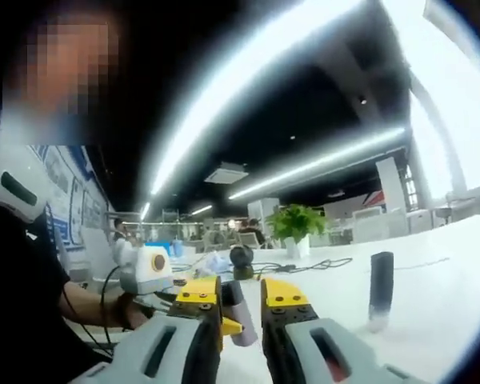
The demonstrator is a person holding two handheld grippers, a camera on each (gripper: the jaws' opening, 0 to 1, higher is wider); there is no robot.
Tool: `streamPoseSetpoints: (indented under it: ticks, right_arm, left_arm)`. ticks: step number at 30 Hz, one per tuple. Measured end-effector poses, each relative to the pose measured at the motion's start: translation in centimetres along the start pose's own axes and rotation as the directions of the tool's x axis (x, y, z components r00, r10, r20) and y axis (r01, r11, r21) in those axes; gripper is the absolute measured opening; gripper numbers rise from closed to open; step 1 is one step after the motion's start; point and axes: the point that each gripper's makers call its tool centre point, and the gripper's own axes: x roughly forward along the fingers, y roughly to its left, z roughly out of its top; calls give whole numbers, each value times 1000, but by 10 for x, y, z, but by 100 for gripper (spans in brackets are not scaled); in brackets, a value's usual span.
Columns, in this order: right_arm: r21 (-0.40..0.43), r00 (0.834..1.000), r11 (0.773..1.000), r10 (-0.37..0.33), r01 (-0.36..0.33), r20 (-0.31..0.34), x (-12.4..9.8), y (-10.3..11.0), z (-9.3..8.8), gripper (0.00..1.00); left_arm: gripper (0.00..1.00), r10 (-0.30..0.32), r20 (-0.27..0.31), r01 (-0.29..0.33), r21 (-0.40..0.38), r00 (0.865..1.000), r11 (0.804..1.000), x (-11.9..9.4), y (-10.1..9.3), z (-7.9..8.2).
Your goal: Pick up cosmetic bottle twist off cap place on table pick up cap screw tight cap place on table
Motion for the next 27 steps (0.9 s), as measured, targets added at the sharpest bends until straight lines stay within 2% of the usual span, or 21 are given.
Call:
streamPoseSetpoints:
  ticks: [10, 14, 18, 27]
  right_arm:
    - [-27, 998, 999, -46, 45, -32, 2, -17, -13, 13]
    - [-17, 996, 997, -80, 79, -26, 1, -28, -17, 13]
    - [-27, 995, 995, -94, 93, -39, 1, -35, -22, 13]
    - [-56, 990, 990, -132, 130, -48, 5, -56, -28, 13]
  left_arm:
    - [8, 46, 7, -46, 6, 999, 999, 10, 20, 4]
    - [8, 68, 15, -69, 5, 998, 998, 15, 27, 3]
    - [8, 96, 6, -96, -1, 995, 995, 22, 40, 0]
    - [8, 160, 20, -160, 1, 987, 987, 37, 66, 4]
